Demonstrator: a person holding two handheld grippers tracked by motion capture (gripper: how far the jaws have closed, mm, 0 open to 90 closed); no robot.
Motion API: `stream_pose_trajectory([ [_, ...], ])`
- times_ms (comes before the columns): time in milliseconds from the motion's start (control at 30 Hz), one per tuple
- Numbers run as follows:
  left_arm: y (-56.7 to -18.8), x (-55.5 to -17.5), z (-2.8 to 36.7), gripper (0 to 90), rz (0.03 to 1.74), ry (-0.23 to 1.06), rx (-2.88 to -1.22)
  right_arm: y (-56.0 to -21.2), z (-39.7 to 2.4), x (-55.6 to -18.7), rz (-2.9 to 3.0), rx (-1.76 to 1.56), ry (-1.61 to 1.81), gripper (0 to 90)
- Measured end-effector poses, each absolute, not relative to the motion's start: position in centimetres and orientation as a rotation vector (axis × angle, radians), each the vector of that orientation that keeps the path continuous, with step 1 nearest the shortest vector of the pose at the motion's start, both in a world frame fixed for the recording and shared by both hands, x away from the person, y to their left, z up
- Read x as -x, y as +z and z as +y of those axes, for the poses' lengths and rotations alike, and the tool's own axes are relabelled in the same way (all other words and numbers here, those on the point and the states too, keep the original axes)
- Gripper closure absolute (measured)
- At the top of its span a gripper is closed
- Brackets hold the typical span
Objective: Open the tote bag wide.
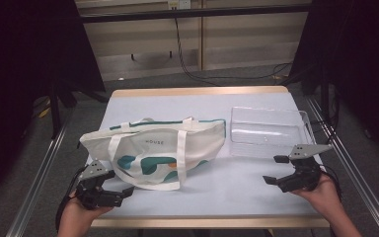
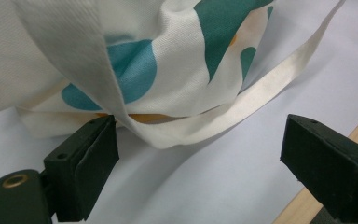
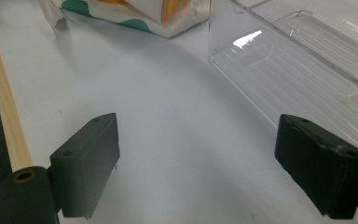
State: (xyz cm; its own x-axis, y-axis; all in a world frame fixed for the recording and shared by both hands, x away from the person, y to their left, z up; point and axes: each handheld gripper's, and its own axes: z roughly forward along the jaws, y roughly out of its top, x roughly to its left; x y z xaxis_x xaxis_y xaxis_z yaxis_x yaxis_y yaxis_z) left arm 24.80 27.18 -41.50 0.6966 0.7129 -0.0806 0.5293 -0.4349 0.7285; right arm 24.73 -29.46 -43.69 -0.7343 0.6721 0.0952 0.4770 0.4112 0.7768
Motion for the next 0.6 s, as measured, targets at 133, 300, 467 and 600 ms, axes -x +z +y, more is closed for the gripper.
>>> stream_pose_trajectory([
  [133,-41.1,-24.4,27.6,11.1,0.945,0.312,-2.157,-43.1,-28.8,-25.1,2.445,-0.996,1.229,13.4],
  [300,-40.6,-24.1,28.5,11.5,0.965,0.330,-2.142,-42.3,-28.0,-25.6,2.468,-0.949,1.219,13.1],
  [467,-39.6,-24.0,28.2,11.9,0.951,0.345,-2.142,-41.8,-27.3,-26.3,2.474,-0.940,1.235,13.2],
  [600,-39.0,-24.0,27.8,12.2,0.933,0.341,-2.138,-41.5,-26.8,-26.7,2.491,-0.922,1.238,13.2],
])
